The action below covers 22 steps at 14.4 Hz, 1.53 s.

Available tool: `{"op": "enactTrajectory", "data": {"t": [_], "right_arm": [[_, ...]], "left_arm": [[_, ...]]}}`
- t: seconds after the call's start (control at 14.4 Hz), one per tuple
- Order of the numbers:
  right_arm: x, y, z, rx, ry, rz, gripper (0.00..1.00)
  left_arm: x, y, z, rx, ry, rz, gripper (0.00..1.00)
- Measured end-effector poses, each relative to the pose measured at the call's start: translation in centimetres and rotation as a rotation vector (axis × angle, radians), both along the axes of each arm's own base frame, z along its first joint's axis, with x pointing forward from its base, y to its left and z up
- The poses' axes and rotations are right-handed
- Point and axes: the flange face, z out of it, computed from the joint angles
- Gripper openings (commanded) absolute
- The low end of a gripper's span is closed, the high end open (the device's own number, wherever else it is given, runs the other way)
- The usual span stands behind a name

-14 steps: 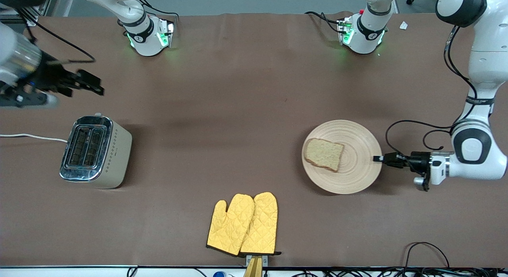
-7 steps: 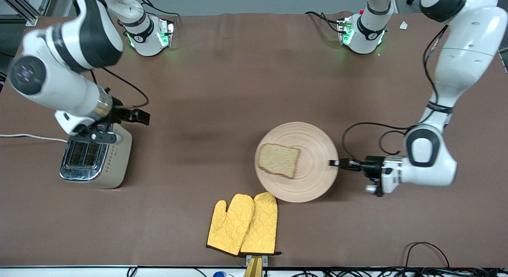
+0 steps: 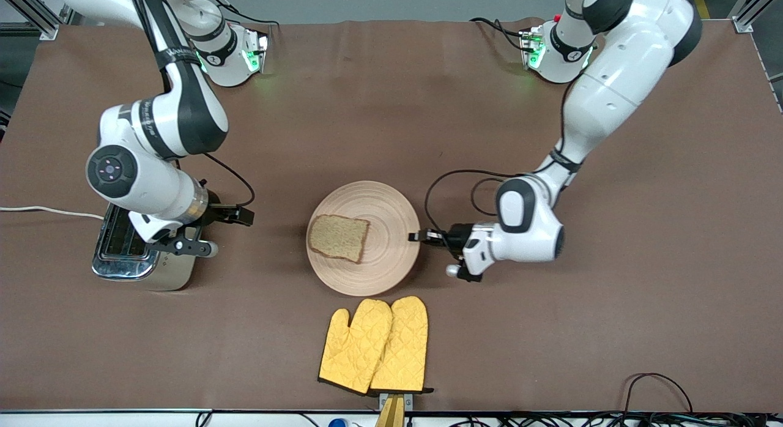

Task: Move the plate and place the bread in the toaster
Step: 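Push the plate beneath the right gripper with the left gripper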

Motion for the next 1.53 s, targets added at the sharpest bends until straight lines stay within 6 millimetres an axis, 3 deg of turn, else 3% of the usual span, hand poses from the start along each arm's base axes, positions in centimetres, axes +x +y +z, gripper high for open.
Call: {"op": "enactTrajectory", "data": {"t": [0.28,0.35,0.63,0.91,1.25,1.39,1.53], "right_arm": [[-0.9,2.9,-2.5,-0.047,-0.024,-0.039,1.0],[-1.3,3.9,-3.2,-0.062,-0.025,-0.051,1.0],[-2.6,7.7,-6.1,-0.105,-0.029,-0.076,1.0],[-2.2,8.3,-8.6,-0.107,-0.043,-0.09,1.0],[-1.8,8.2,-11.1,-0.112,-0.044,-0.107,0.98],[-1.8,8.2,-11.9,-0.114,-0.041,-0.108,0.94],[-1.8,8.2,-12.8,-0.114,-0.043,-0.107,0.91]], "left_arm": [[-1.1,-3.7,-0.5,-0.002,-0.034,-0.005,0.02],[-1.3,-4.4,-0.5,-0.001,-0.042,-0.001,0.13],[-2.5,-6.6,-0.9,-0.009,-0.036,0.03,1.0],[-1.9,-5.9,-0.8,-0.01,-0.038,0.048,1.0],[-0.1,-3.6,-0.5,0.004,-0.041,0.082,1.0],[1.0,-1.9,0.0,0.045,-0.065,0.056,1.0],[2.9,1.4,1.3,0.097,-0.069,0.006,1.0]]}}
